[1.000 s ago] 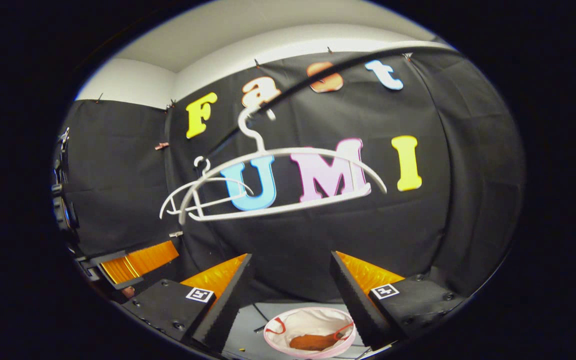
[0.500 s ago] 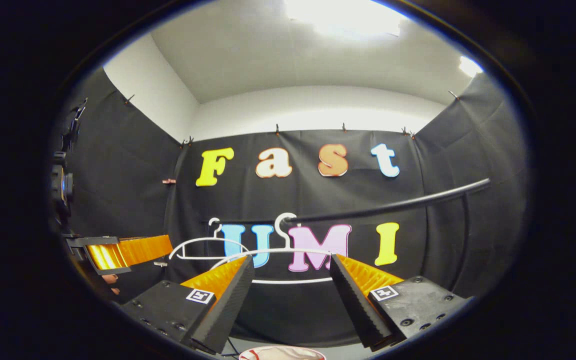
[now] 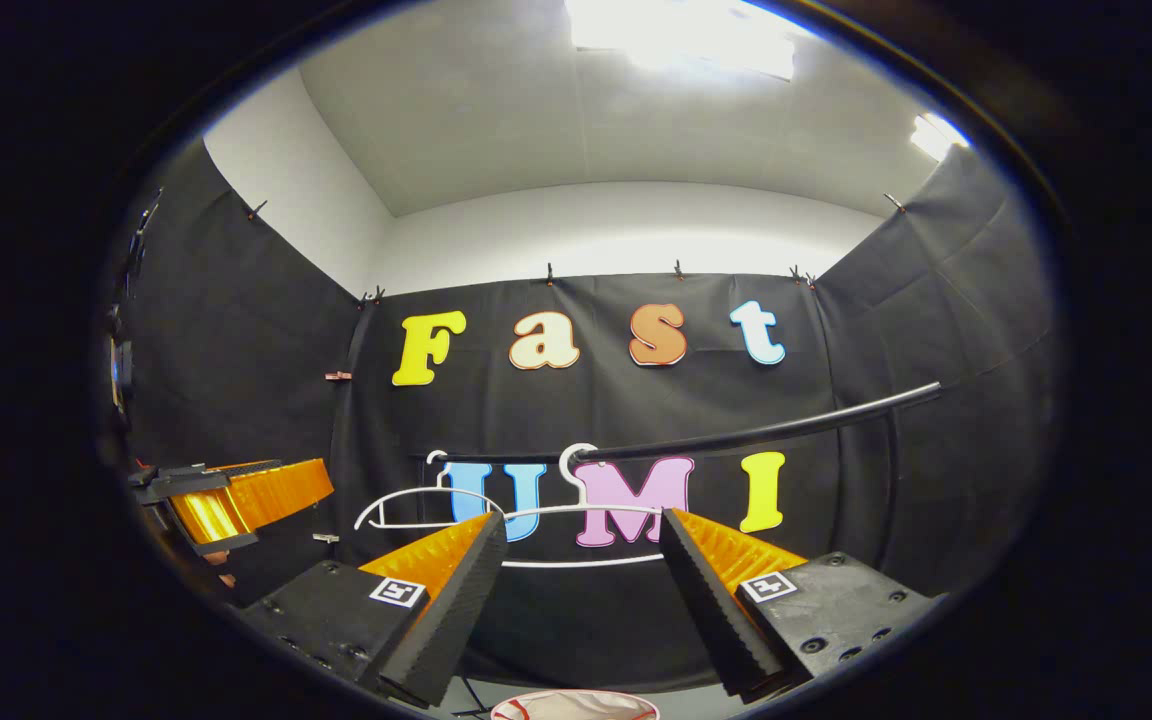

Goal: Grasp the clothes on the hanger with both hands and then place them into the laundry hamper below.

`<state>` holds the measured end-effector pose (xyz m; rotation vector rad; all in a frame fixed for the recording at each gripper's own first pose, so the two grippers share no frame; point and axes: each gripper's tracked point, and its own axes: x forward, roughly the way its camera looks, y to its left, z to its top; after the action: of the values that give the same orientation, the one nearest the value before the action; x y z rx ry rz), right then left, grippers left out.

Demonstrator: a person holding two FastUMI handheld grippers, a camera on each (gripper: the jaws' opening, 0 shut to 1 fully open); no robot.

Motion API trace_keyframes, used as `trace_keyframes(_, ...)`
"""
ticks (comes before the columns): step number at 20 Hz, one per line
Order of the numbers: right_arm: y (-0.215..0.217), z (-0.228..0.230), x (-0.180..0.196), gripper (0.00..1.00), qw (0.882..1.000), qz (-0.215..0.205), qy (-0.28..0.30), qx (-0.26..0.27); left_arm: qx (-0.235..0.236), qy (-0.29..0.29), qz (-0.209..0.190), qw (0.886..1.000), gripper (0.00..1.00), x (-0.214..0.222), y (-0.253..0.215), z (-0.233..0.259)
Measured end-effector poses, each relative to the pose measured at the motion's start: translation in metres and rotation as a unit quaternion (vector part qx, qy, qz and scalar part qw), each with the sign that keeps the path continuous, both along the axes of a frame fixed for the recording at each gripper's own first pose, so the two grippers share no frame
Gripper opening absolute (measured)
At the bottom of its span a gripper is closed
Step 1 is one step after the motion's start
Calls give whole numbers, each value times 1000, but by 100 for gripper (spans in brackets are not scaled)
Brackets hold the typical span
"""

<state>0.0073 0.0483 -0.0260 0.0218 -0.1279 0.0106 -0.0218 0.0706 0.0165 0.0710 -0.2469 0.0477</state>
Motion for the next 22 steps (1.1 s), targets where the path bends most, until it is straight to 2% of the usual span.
trace_keyframes(6,-4,5,-18,98,1000,-8,4,1,-3,6,-9,1000,95,-8,-11,-2)
trace_keyframes(22,-1,22,-33,98,1000,0,-4,6,-15,6,-5,1000,95,-25,-16,1)
